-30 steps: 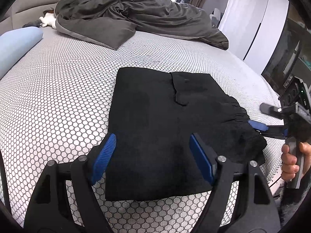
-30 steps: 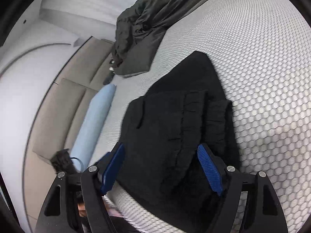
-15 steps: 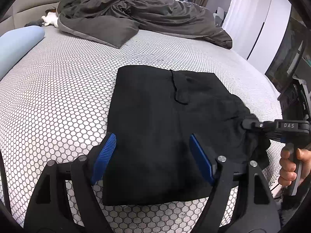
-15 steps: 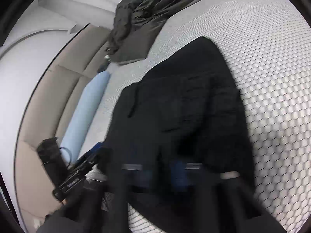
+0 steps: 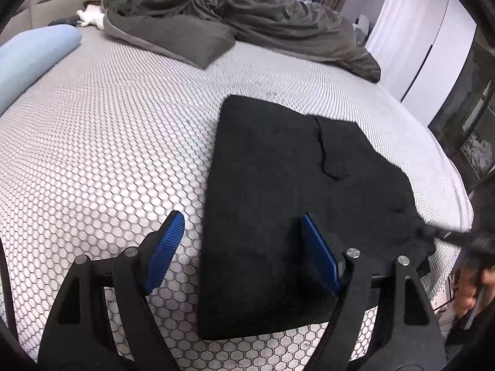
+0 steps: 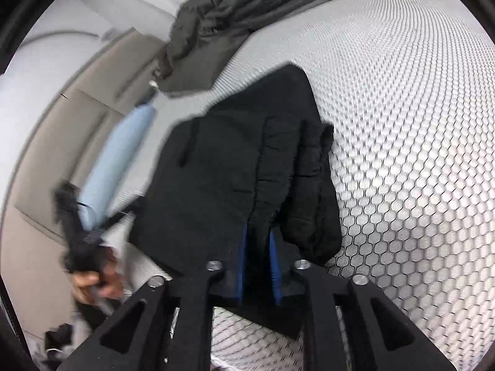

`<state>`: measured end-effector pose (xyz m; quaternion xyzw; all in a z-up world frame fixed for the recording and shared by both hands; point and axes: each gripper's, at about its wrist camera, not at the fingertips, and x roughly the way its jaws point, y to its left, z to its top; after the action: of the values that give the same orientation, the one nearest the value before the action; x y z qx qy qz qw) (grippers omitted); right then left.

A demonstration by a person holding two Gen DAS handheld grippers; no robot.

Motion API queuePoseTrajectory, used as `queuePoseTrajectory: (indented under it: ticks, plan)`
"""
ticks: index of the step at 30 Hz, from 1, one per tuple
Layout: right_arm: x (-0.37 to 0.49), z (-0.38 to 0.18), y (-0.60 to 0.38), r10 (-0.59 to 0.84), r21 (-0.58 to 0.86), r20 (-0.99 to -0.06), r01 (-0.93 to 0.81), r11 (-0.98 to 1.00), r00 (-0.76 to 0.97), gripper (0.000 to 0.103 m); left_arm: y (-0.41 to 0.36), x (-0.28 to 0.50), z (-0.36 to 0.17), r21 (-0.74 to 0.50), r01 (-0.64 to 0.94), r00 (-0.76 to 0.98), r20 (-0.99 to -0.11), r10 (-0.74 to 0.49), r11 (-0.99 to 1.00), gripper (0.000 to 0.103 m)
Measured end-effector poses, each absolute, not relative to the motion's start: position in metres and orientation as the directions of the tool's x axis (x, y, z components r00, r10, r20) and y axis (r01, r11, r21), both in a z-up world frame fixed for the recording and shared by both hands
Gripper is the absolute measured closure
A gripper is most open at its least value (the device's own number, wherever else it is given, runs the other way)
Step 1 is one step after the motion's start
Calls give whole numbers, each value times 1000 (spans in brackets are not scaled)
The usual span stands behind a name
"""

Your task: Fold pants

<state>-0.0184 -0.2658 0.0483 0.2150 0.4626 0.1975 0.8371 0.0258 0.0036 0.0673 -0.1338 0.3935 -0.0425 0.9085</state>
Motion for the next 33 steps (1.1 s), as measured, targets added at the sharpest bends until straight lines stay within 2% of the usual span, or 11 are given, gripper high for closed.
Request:
queuePoseTrajectory:
  ticks: [1,2,3,10,13,18,21,25,33]
  plan:
    - [-22,56,-272,509,529,-676,-130,839,532,65,1,26,66,-268,-25,683,-708,-180,963,27]
    - [-24,60,-277,493,520,-669,-123,845,556,51,-2,27,64,-255,-18,681,-711,-174,967,27]
    - [-25,61,-282,482,519,-665,-111,848,571,49,-4,28,63,-242,-12,681,-713,-169,970,27]
    - [-16,52,-273,576,613,-638,-116,782,511,49,-10,31,61,-236,-3,676,-717,-172,972,27]
    - [-17,58,-271,655,689,-559,-155,708,508,49,-9,32,60,-241,-5,675,-717,-174,971,27]
    - [-15,45,-275,618,661,-632,-91,745,468,49,-10,30,61,-235,-6,675,-718,-170,972,27]
    - [-18,43,-284,668,711,-590,-101,696,453,49,-10,29,62,-234,-8,677,-717,-167,972,27]
    - [-23,61,-278,753,763,-490,-200,614,439,49,-9,29,62,-236,-10,677,-717,-167,972,27]
    - [-11,38,-259,708,721,-593,-138,679,384,49,-11,29,63,-235,-11,677,-717,-165,972,27]
